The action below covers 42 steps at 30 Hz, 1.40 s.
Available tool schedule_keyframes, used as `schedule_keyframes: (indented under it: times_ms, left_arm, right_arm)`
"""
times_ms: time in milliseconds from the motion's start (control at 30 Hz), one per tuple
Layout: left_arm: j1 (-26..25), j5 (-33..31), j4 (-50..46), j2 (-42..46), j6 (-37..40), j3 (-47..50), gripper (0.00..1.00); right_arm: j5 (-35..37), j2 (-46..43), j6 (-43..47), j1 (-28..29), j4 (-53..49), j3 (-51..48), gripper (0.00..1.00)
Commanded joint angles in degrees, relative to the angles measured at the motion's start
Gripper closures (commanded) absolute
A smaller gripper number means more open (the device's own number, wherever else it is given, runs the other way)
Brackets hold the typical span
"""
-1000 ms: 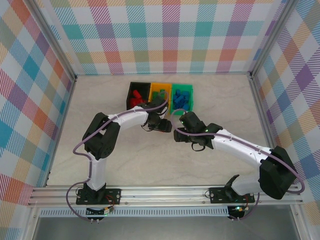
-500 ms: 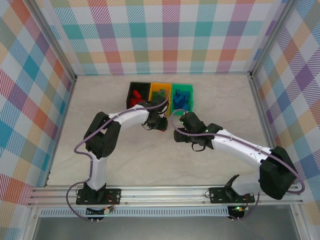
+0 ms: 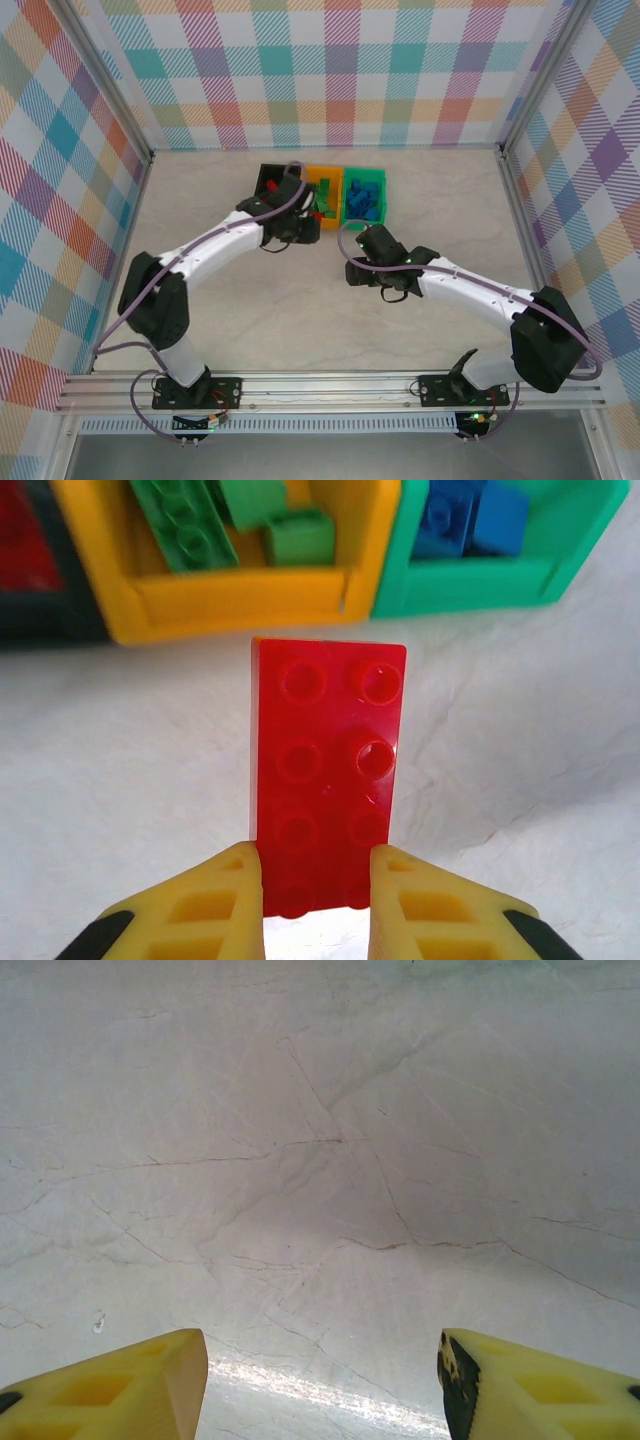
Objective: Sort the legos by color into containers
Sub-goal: Pick up the lego from the center of the table, then place the lego in the container, then reset both arms
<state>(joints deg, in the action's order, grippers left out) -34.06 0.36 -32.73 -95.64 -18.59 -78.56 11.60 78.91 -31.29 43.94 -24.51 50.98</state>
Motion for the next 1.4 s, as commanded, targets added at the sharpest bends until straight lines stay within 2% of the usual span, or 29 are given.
schedule_keyframes:
  times_ms: [0,167,400,533,600,667,767,867,1100,1200,1367]
  left_arm:
    - [3.39,-4.42,-1.31,4.9,0.63,-0.11,0.77]
    - [9.41,-5.04,-3.28,4.29,3.26,-5.31,0.76]
    - [13.14,-3.22,-4.1,-6.31,5.22,-15.34,0.74]
    - [14.32,-3.68,-4.77,-13.23,3.71,-20.22,0.61]
    - [14.89,-3.09,-7.84,-17.38,2.99,-24.59,0.47]
    - [14.99,-1.33,-9.18,-19.14,2.38,-26.12,0.43]
    - [14.9,2.2,-3.47,-15.84,0.65,-19.45,0.34]
    - [14.82,2.61,1.37,-10.2,-0.17,-10.98,0.33]
    - [14.82,-0.73,9.43,5.09,-0.74,7.98,0.33]
    - [14.82,-4.12,11.18,10.72,-1.09,14.17,0.33]
    - [14.9,-13.26,12.35,19.09,-2.46,22.31,0.28]
  right_arm:
    - [-0.7,0.35,-0.35,0.0,1.81,0.8,0.37]
    - [-1.02,0.52,-0.59,0.0,2.41,0.26,0.37]
    - [-0.94,-0.87,-0.82,0.0,1.2,0.26,0.37]
    - [-0.36,-4.0,-1.64,0.0,-0.17,-1.04,0.37]
    - [0.29,-5.71,-2.07,0.0,-1.24,-1.95,0.36]
    - [0.83,-7.29,-2.48,0.0,-2.08,-2.95,0.36]
    - [1.82,-8.94,-3.37,0.0,-2.32,-5.01,0.36]
    - [1.77,-8.98,-3.91,0.0,-1.98,-5.8,0.35]
    - [0.37,-5.57,-2.49,0.01,-0.21,-3.34,0.35]
    - [-0.34,-3.84,-1.59,0.01,0.37,-1.66,0.35]
    - [-1.48,-2.57,-1.32,0.0,1.47,-0.8,0.34]
